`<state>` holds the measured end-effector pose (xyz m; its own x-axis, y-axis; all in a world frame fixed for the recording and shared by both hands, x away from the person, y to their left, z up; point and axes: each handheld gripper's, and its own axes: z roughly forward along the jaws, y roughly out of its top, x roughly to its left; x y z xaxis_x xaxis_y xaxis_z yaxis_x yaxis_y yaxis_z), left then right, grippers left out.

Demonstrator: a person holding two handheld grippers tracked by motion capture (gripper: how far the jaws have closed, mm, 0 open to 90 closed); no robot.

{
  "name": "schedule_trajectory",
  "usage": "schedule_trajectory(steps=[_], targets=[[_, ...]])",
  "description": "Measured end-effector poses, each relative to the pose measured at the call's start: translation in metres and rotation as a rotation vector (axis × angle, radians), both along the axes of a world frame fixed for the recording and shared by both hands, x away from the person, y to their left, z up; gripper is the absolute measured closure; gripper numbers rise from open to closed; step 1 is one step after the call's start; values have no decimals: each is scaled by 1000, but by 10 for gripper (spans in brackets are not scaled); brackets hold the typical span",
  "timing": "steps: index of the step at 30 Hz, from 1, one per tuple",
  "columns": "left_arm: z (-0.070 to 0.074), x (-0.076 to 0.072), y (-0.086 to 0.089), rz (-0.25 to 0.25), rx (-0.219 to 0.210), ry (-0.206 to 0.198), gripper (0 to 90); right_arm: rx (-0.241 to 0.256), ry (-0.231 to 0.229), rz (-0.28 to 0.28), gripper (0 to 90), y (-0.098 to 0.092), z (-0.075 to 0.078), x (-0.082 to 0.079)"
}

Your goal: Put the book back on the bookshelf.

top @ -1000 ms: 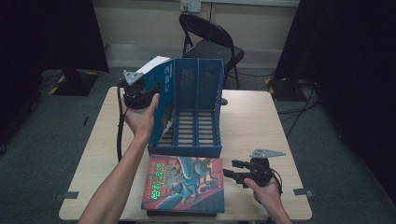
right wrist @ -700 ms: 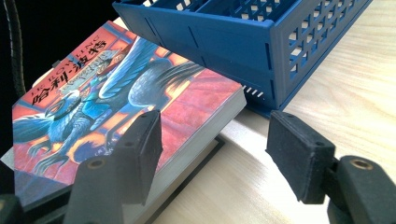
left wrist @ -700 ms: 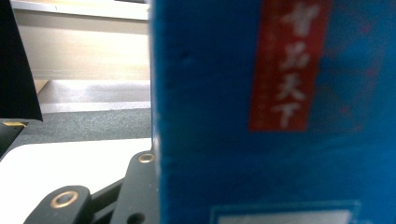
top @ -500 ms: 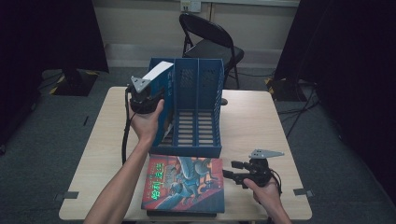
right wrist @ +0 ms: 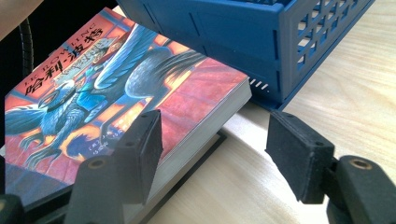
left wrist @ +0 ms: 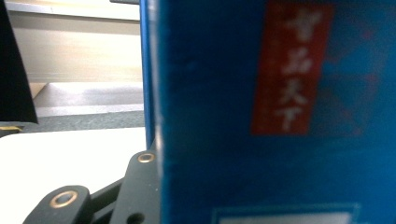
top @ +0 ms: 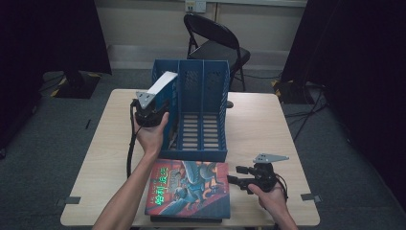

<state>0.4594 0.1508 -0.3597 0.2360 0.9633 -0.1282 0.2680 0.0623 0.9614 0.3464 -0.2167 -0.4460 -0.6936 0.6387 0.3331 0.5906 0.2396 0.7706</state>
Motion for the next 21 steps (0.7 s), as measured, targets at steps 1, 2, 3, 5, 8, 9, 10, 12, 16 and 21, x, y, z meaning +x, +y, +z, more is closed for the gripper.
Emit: schedule_trajectory(steps=[1,2,3,5,8,9,10,12,16,21], targets=[[-1,-2,2,-3,-13,1,605,-7,1,5,356,1,0,0],[-2,-4,2,-1,-11,-3,604,-16,1,7,355,2,1,-1],[-3,-6,2,8,-12,-1,605,-26,-3,11,355,3,1,-2],[-5,-10,3,1,-3,-1,602,-21,-3,10,354,3,1,-2],[-7,-18,2,-9,13,0,600,-19,-4,5,353,2,2,-3],[-9,-20,2,-11,15,-5,599,-18,-6,3,354,2,2,-3],[-10,-23,3,-13,13,-1,598,-17,-8,3,354,2,2,-3],[-12,-28,2,-8,21,-6,595,-15,-9,0,353,2,3,-3],[-15,-36,2,-22,30,-5,589,-15,-7,-2,354,2,2,-3],[-18,-40,6,-36,21,-5,582,-22,-2,1,355,2,1,-2]])
